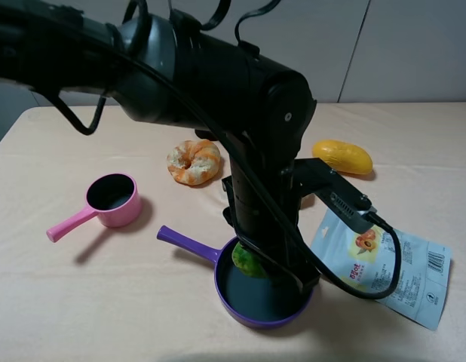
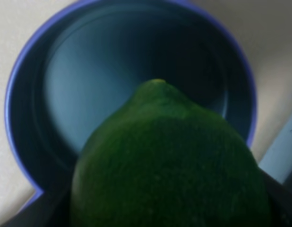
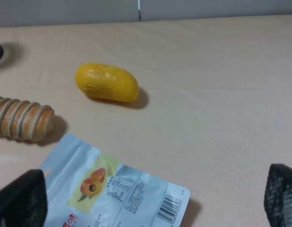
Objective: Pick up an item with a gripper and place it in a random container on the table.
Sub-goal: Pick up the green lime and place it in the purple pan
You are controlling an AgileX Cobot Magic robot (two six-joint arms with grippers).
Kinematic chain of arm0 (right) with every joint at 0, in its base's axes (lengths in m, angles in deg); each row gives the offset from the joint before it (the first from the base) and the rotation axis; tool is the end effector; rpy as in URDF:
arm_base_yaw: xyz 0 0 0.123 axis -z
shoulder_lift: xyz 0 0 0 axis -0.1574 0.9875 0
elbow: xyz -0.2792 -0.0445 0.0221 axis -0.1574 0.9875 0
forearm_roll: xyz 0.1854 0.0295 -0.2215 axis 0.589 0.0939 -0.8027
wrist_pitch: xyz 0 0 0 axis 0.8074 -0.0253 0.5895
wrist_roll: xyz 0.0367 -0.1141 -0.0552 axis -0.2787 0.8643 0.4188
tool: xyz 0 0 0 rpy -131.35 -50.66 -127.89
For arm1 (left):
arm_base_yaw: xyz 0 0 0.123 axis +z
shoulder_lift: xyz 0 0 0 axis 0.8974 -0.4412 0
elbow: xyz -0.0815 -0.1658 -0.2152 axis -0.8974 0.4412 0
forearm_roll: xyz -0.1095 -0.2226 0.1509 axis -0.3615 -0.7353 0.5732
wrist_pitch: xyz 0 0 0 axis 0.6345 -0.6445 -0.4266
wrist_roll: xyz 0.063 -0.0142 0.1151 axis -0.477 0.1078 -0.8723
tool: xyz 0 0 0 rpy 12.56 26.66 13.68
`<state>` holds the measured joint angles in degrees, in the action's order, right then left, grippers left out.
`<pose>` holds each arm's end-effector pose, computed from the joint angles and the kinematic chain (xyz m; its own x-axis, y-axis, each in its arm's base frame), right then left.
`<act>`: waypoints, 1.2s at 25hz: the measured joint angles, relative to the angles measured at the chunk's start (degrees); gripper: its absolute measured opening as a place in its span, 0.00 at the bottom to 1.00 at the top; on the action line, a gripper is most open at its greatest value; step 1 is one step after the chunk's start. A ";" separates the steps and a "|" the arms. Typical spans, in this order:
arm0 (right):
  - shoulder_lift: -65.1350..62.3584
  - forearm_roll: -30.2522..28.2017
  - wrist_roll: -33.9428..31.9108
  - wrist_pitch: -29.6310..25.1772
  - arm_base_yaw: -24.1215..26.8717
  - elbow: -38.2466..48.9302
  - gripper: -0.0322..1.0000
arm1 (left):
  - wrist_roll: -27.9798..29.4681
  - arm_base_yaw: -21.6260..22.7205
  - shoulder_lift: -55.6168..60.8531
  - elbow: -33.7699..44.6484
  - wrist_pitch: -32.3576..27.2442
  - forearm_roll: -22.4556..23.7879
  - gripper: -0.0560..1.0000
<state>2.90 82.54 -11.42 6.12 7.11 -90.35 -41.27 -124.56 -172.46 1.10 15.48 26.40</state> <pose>0.0678 0.0048 0.2811 -0.4251 0.0415 -0.9042 -0.0277 0.9979 0.0589 0.2091 -0.3913 0.1092 -0.4676 0.8627 -0.1927 0.8833 0.4646 -0.0630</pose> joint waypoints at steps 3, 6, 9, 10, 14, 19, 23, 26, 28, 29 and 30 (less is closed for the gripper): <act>0.00 0.00 0.00 0.00 0.00 0.00 0.70 | 0.00 0.00 -1.73 0.04 0.98 -0.14 0.66; 0.00 0.00 0.00 0.00 0.00 0.00 0.70 | -0.29 0.00 -3.17 0.04 1.69 -0.14 0.66; 0.00 0.00 0.00 0.00 0.00 0.00 0.70 | -0.99 0.00 -4.33 0.04 2.15 -0.21 0.66; 0.00 0.00 0.00 0.00 0.00 0.00 0.70 | -1.19 0.00 -4.65 0.04 2.15 -0.21 0.66; 0.00 0.00 0.00 0.00 0.00 0.00 0.70 | -1.39 0.00 -4.98 0.04 2.15 -0.21 0.66; 0.00 0.00 0.00 0.00 0.00 0.00 0.70 | -2.06 0.00 -4.98 0.04 2.15 -0.21 0.66; 0.00 0.00 0.00 0.00 0.00 0.00 0.70 | -2.89 0.00 -4.98 0.04 2.15 -0.21 0.67; 0.00 0.00 0.00 0.00 0.00 0.00 0.70 | -2.89 0.00 -4.98 0.04 2.15 -0.16 0.77; 0.00 0.00 0.00 0.00 0.00 0.00 0.70 | -2.89 0.00 -4.98 0.04 2.15 -0.16 0.83; 0.00 0.00 0.00 0.00 0.00 0.00 0.70 | -2.89 0.00 -4.98 0.04 2.15 -0.16 0.85; 0.00 0.00 0.00 0.00 0.00 0.00 0.70 | -2.89 0.00 -4.98 0.04 2.15 -0.29 0.87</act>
<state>2.90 82.54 -11.42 6.12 7.11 -90.35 -44.17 -124.56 -177.44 1.15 17.63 26.12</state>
